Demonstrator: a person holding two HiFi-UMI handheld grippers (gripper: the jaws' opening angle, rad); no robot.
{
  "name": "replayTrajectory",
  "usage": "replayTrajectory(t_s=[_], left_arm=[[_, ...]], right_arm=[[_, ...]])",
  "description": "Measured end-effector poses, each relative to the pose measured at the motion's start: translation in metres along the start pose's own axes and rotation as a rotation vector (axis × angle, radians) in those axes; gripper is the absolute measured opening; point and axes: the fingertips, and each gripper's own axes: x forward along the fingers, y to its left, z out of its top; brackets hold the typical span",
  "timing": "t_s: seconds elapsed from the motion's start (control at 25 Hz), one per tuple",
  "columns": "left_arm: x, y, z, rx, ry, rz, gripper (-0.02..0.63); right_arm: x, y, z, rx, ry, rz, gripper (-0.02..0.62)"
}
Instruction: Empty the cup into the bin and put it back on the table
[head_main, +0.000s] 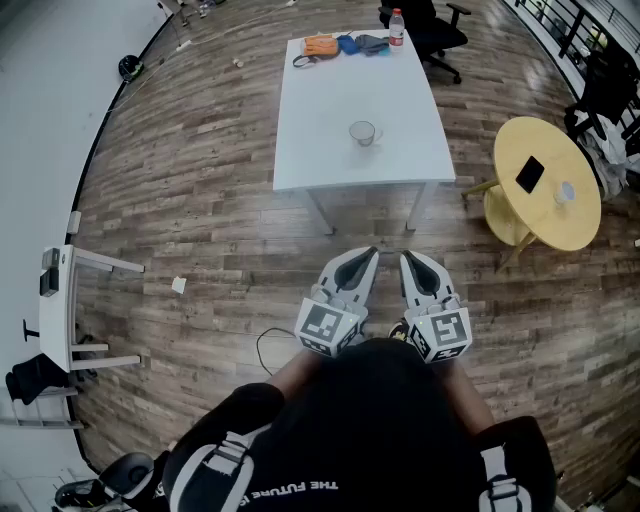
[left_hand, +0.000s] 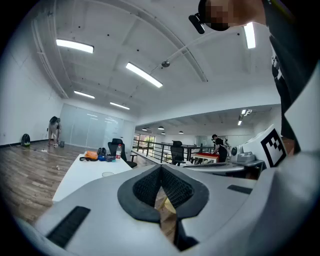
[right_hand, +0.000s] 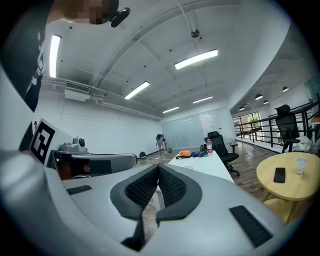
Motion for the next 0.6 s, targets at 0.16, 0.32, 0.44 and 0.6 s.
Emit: replayTrajectory(t_s=[0.16, 0.32, 0.44, 0.6], left_arm=[[-0.005, 0.005, 0.005, 0.011, -0.002, 0.01, 0.021], [-0.008, 0.01, 0.005, 0.019, -0.01, 0.017, 0.021], [-0.012, 0.017, 0.002, 0.018, -0.005, 0.031, 0.021], [-0.02, 0.033, -0.001, 0.017, -0.004, 0.052, 0.021]], right_arm=[[0.002, 0.005, 0.001, -0.006, -0.001, 0.005, 0.017], [0.005, 0.006, 0.004, -0.011, -0.004, 0.012, 0.017], [0.006, 0.006, 0.004, 0.008, -0.015, 0.009, 0.017], [0.011, 0.007, 0.003, 0.034, -0.029, 0.003, 0.017]])
